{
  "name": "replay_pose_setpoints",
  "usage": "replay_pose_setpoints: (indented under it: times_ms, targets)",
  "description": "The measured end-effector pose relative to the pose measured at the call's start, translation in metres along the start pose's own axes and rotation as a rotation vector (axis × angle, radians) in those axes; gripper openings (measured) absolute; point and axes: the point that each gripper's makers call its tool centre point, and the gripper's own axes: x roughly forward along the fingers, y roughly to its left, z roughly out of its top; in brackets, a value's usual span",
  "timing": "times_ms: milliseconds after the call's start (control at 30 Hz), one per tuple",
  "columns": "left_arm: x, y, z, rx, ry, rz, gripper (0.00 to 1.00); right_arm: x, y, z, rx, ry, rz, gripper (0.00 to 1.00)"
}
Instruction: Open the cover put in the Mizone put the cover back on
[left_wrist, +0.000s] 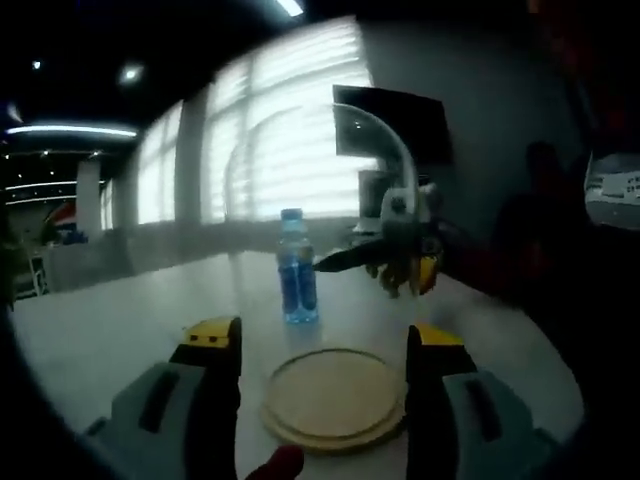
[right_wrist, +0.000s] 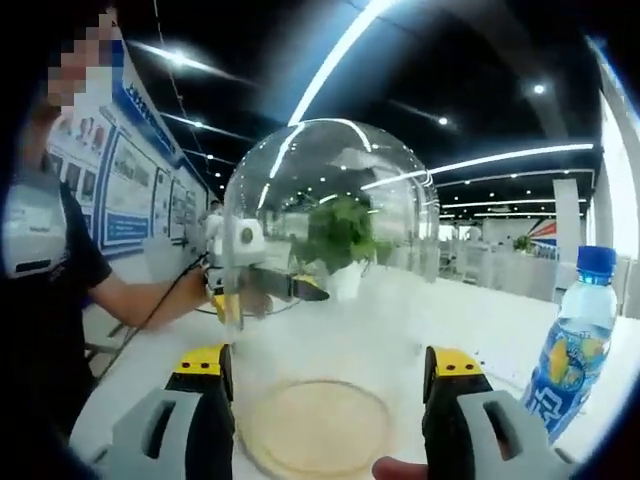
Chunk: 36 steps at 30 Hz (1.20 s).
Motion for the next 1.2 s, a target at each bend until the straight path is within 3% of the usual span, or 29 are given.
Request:
replay_pose_setpoints:
  times_ms: [367, 633, 867, 1200]
  targets:
    - [-0.001, 0.003, 0.007, 0.046, -0.002, -0.054, 0.58, 0.011, -0.003, 0.001, -0.004, 0.047, 0.064, 0.76]
    - [0.009, 0.002, 0.011, 0.04, -0.001, -0.119, 0.63, 0.012, -0.001, 0.0, 0.003, 0.029, 0.082, 0.77]
    - [0.013, 0.005, 0.006, -0.02, -0.006, -0.174, 0.63, 0.014, -0.003, 0.0, 0.0, -0.002, 0.112, 0.79]
    - [0.019, 0.004, 0.008, -0.066, -0.065, -0.201, 0.68, 0.02, -0.002, -0.001, 0.013, -0.033, 0.181, 0.82]
